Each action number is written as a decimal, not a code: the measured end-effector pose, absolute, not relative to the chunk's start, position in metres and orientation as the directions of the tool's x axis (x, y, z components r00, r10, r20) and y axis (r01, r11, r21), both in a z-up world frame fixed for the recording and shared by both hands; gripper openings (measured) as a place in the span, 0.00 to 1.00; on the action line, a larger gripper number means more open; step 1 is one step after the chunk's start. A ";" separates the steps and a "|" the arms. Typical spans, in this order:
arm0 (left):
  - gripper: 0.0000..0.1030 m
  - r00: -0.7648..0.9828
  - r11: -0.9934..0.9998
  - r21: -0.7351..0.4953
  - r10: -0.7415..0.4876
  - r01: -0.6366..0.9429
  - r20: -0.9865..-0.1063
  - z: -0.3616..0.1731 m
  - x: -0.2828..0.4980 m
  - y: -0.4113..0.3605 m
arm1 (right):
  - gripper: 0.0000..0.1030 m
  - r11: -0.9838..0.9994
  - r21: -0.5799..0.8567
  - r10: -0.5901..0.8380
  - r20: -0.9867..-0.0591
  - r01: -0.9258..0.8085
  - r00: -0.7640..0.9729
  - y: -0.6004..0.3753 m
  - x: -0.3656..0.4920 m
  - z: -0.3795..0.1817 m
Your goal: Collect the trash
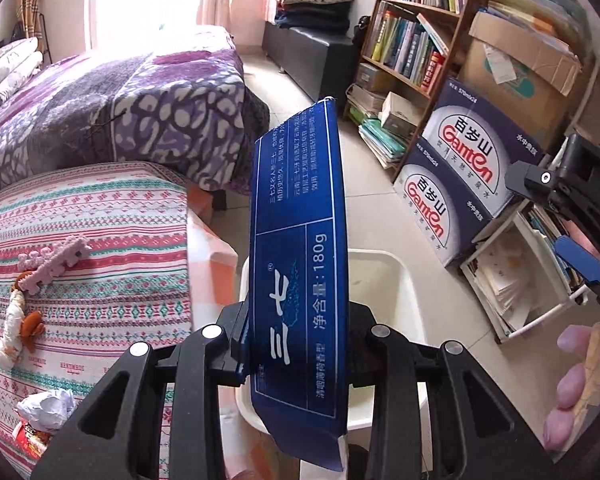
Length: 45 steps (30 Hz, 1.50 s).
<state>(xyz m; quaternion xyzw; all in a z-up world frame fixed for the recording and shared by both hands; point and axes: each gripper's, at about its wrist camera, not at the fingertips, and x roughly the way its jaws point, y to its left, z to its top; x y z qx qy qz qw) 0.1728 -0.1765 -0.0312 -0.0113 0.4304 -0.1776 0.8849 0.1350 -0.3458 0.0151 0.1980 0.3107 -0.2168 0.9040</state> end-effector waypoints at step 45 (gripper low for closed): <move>0.77 0.323 0.988 0.139 0.153 -0.067 -0.934 -0.107 0.207 0.080 | 0.93 0.990 0.070 -0.028 -0.755 0.123 0.655 -0.150 0.179 -0.020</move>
